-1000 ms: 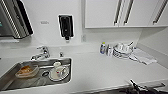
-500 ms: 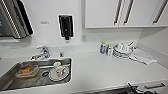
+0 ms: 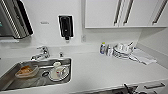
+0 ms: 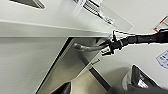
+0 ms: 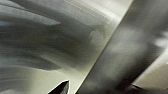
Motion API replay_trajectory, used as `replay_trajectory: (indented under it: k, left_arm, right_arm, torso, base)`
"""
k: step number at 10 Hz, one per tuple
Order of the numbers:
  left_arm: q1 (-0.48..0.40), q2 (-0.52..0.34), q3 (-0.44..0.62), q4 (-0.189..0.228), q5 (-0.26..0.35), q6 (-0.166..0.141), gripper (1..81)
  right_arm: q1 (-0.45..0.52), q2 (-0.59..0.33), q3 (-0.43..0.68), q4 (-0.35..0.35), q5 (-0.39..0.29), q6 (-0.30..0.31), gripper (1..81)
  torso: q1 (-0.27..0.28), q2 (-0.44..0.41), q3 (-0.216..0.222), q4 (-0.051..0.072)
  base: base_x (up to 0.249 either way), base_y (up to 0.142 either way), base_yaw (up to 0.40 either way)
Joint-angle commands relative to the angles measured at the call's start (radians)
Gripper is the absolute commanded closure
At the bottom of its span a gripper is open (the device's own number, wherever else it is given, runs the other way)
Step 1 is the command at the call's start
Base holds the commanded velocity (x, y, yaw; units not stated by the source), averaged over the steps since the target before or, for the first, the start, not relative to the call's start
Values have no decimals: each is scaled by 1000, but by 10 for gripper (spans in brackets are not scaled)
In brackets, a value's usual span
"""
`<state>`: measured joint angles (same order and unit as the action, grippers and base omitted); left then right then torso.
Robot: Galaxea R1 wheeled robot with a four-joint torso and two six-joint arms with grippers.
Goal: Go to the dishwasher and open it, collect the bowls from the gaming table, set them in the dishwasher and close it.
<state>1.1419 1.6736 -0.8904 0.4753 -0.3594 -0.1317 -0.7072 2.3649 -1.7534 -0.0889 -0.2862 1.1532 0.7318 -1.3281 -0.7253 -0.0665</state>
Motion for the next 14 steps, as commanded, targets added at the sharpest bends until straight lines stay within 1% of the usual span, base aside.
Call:
replay_trajectory:
  k: [1, 3, 7, 9, 12, 14]
  left_arm:
    - [-63, -44, 25, 31, 2, 3, 10]
    - [-63, -34, 22, 31, 2, 1, 10]
    - [-63, -38, 22, 31, 2, 1, 10]
    - [-63, -35, 21, 29, 2, 3, 10]
    - [-63, -34, 16, 29, 2, 1, 10]
    - [-63, -31, 16, 29, 3, 1, 10]
  right_arm:
    - [48, -46, 20, -28, -67, 6, 10]
    - [24, -91, 49, -44, -67, 6, 10]
    - [-28, -140, 78, -86, -65, 6, 10]
    - [-39, -145, 88, -90, -65, 7, 10]
    - [-48, -126, 89, -94, -64, 8, 10]
    - [-53, -140, 94, -95, -64, 8, 10]
  torso:
    - [0, 0, 0, 0]
    - [0, 0, 0, 0]
    - [0, 0, 0, 0]
    - [0, 0, 0, 0]
    - [0, 0, 0, 0]
    - [0, 0, 0, 0]
  base:
    - [0, 0, 0]
    - [0, 0, 0]
    - [0, 0, 0]
    - [0, 0, 0]
    - [0, 0, 0]
    - [0, 0, 0]
